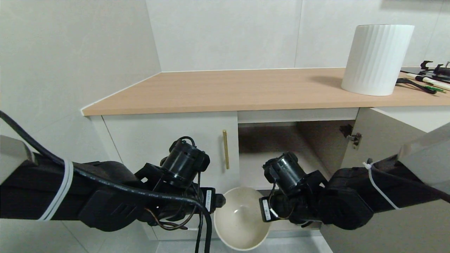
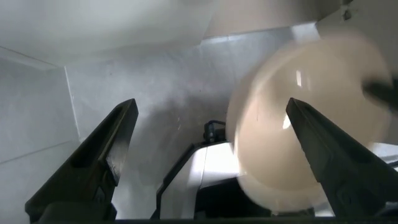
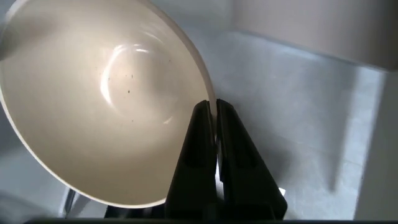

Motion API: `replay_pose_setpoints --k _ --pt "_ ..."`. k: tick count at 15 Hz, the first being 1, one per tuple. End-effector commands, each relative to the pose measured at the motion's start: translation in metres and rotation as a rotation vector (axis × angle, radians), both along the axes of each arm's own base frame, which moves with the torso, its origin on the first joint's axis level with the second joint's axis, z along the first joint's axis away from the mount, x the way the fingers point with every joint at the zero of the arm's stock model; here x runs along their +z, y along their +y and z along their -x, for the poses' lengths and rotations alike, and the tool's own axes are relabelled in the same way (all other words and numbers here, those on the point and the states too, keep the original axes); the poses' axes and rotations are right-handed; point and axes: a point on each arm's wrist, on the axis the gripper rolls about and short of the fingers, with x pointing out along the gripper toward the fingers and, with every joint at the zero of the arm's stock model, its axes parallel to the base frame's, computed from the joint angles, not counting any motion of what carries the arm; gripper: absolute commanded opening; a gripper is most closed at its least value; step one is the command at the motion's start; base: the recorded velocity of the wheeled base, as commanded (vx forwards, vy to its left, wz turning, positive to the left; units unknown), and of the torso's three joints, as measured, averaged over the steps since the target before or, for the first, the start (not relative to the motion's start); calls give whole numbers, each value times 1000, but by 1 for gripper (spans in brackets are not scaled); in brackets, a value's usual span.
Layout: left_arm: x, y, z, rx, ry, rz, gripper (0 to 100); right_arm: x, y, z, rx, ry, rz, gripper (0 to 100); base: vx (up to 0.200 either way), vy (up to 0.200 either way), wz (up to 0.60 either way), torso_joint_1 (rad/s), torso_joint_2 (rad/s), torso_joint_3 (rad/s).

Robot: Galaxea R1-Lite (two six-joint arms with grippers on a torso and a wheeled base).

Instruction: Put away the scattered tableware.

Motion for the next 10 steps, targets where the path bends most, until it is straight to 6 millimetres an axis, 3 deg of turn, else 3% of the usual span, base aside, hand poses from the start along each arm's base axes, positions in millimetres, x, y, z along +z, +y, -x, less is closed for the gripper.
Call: replay_pose_setpoints --k 1,4,7,10 --pt "7 2 2 3 -19 17 100 -21 -14 -32 -129 -3 5 0 0 0 0 0 0 0" --pt "8 3 2 5 -21 17 100 -35 -49 -74 -306 -39 -36 0 0 0 0 0 0 0" --pt "11 4 3 5 -29 23 100 -35 -80 -110 -467 -69 -83 0 0 0 0 0 0 0" --pt "11 4 3 4 -29 24 100 -36 -92 -132 -563 -85 -144 0 0 0 0 0 0 0"
